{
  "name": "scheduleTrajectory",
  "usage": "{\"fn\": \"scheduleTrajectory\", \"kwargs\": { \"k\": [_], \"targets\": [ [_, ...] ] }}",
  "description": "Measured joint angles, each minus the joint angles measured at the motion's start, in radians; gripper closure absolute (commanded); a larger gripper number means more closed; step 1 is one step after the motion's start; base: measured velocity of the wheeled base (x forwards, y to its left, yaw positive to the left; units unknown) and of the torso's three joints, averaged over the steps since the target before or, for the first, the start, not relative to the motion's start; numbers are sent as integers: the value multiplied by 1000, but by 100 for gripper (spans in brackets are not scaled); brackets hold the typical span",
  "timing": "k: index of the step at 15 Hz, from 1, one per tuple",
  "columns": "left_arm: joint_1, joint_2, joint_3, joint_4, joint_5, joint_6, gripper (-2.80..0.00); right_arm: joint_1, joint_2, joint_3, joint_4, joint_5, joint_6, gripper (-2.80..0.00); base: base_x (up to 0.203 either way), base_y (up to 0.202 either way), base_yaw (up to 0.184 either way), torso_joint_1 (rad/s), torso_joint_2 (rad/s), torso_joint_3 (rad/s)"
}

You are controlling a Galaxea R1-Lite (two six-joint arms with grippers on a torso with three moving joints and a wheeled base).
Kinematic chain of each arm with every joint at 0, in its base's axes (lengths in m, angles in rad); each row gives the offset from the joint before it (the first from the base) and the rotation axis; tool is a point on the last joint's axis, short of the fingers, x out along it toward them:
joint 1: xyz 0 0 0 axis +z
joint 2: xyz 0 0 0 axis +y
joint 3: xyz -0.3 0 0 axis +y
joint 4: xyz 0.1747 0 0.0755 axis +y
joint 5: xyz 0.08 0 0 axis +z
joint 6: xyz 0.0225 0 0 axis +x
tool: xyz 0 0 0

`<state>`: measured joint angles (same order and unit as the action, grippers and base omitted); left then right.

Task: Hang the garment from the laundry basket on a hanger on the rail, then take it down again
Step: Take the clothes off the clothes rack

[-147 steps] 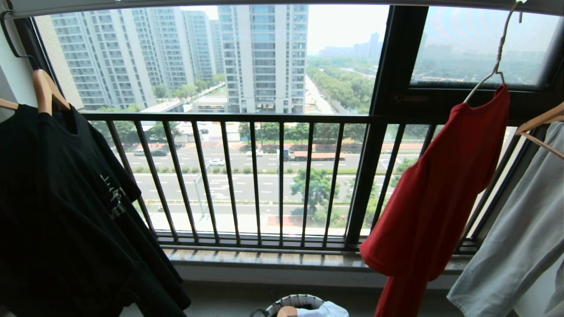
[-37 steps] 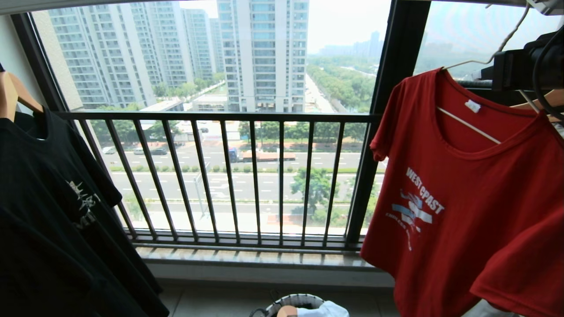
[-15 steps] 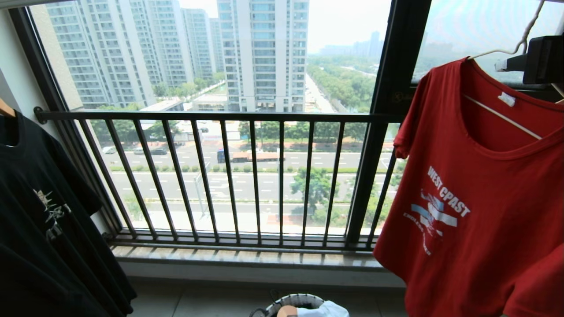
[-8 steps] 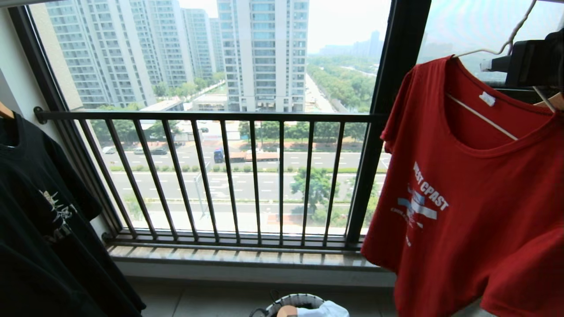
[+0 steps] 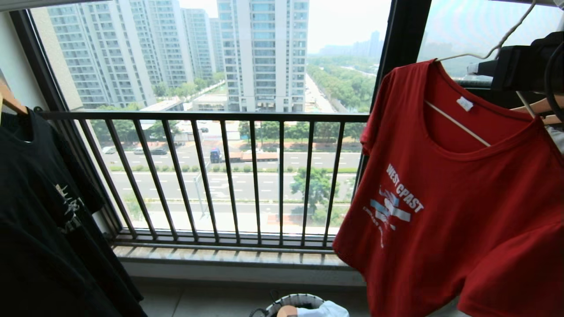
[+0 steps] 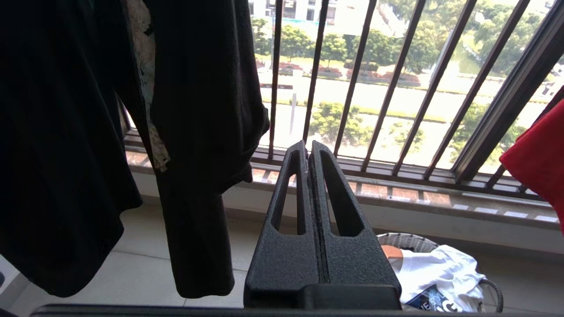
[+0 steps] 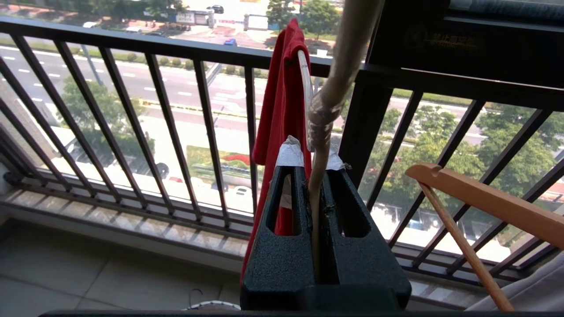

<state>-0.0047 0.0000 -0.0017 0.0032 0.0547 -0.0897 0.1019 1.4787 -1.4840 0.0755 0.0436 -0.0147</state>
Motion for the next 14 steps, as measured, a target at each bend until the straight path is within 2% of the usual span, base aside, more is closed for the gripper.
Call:
{"fn": "scheduleTrajectory", "kwargs": {
  "k": [4, 14],
  "targets": [
    [0, 0, 0, 0, 0, 0, 0, 3, -9, 65, -114, -2, 0, 0, 0, 0, 0, 0, 0, 0],
    [0, 1, 0, 0, 0, 0, 0, 33, -93, 89, -117, -4, -4, 0, 0, 0, 0, 0, 0, 0]
  ]
}}
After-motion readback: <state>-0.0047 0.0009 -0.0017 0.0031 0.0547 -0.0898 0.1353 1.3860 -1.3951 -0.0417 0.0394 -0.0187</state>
